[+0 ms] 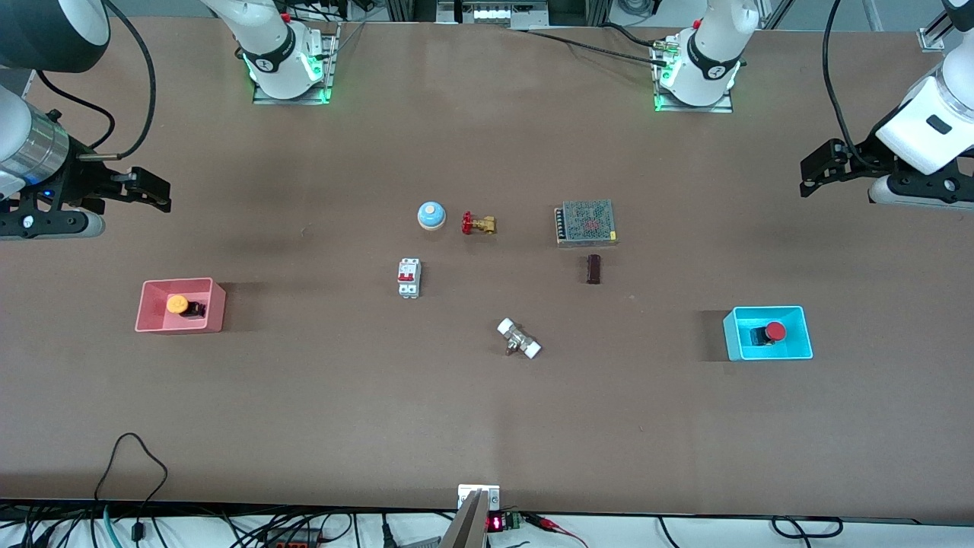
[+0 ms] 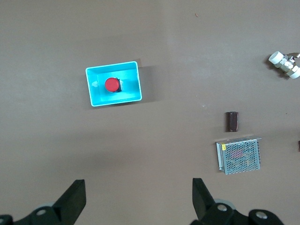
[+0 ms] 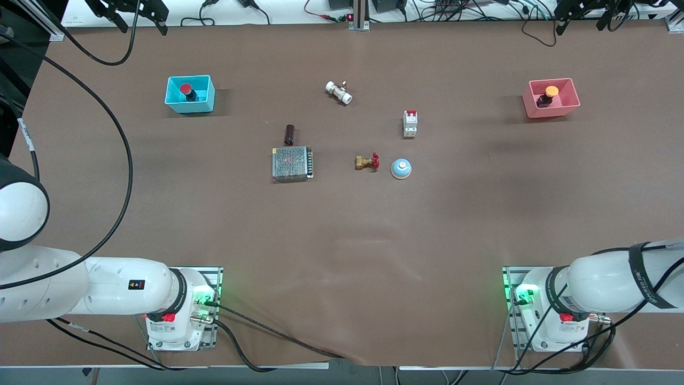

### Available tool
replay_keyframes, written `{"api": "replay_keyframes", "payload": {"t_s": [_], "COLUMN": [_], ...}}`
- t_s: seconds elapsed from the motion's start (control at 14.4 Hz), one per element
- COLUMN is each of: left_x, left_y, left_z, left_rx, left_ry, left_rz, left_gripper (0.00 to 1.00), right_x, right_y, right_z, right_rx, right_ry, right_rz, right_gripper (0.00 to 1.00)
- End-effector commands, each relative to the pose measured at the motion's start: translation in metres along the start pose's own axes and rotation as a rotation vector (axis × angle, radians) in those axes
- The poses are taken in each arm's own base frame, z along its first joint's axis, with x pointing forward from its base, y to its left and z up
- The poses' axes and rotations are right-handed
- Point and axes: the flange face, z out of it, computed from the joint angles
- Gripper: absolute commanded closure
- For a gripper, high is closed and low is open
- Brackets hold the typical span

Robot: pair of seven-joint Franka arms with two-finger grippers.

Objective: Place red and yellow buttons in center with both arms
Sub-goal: 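Reach both grippers down toward the pink and cyan boxes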

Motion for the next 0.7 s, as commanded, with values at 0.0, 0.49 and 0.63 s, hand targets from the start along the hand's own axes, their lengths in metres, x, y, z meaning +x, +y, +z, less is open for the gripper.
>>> {"api": "replay_keyframes", "payload": {"t_s": [0.0, 0.49, 0.63], "left_x": [0.004, 0.004, 0.009], "left_y": [0.001, 0.000, -0.001], "left_z": [-0.005, -0.005, 0.003], "left_rx": [0.005, 0.005, 0.002], "left_ry": [-0.006, -0.004, -0.020], "left_rz": [0.018, 0.012, 0.005], "left_gripper": [0.00, 0.00, 0.00], "right_x": [0.002, 0.004, 0.005], "right_y": [0.001, 0.021, 0.026], "right_z": [-0.002, 0.002, 0.003], "right_rx": [0.018, 0.025, 0.034], "right_ry": [-0.011, -0.012, -0.007], "right_rz": [0.013, 0.012, -0.002], "right_gripper": [0.00, 0.00, 0.00]}}
